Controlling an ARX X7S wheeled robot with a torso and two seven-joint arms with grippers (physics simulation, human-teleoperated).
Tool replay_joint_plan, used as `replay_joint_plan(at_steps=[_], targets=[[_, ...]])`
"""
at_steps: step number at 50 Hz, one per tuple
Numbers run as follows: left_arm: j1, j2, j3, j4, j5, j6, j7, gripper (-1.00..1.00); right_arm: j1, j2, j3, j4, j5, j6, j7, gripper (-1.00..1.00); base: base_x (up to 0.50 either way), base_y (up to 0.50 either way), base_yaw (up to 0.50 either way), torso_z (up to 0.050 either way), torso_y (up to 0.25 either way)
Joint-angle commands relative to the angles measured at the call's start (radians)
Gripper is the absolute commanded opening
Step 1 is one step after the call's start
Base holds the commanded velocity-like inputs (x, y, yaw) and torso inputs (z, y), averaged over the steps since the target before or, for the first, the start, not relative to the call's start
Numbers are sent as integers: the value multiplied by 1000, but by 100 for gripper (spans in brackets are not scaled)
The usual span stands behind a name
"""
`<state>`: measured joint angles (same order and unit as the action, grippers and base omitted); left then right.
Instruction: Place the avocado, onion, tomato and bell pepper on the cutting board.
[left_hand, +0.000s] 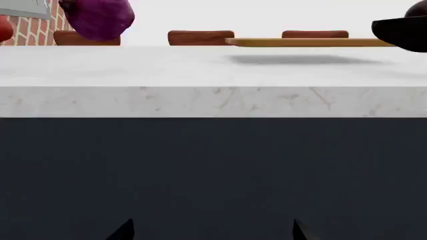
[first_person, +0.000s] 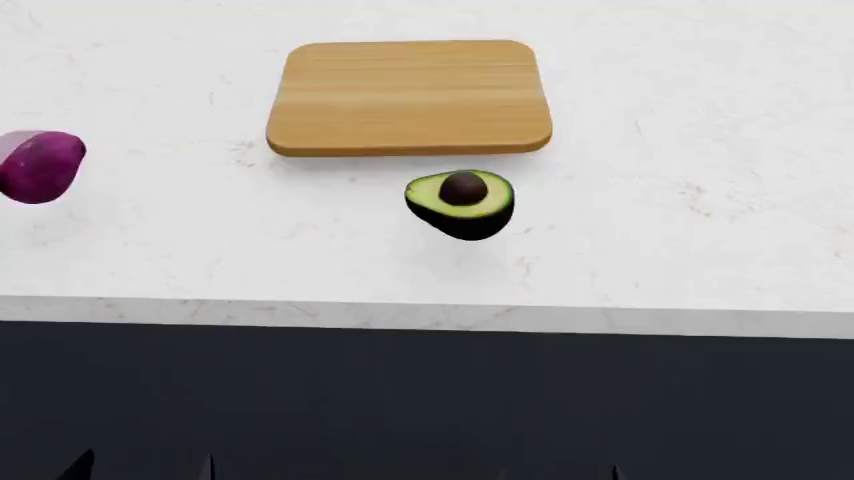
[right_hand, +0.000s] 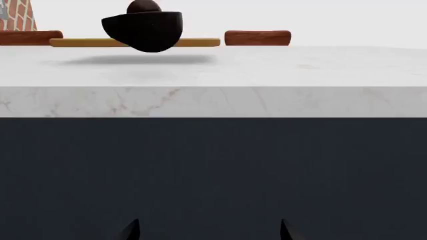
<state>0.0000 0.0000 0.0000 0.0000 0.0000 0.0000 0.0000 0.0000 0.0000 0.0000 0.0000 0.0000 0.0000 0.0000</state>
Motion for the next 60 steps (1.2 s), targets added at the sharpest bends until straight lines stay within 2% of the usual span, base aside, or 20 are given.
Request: replay_joint_plan(at_steps=[1, 14, 21, 60], targets=[[2, -12, 12, 5, -12, -3, -12, 100, 0, 49, -59, -6, 49, 3, 59, 100, 0, 0, 0, 0, 0], [-2, -50, 63, 4, -14, -20, -82, 100, -10, 71, -78, -18, 74, -3, 81, 100, 0, 0, 0, 0, 0], [5, -60, 68, 10, -56, 9, -79, 100, -8, 80, -93, -4, 64, -19, 98, 100, 0, 0, 0, 0, 0], [0, -106, 129, 4, -81, 20, -141, 100, 2, 120, -141, -3, 102, -14, 138, 100, 0, 499, 0, 0, 0]])
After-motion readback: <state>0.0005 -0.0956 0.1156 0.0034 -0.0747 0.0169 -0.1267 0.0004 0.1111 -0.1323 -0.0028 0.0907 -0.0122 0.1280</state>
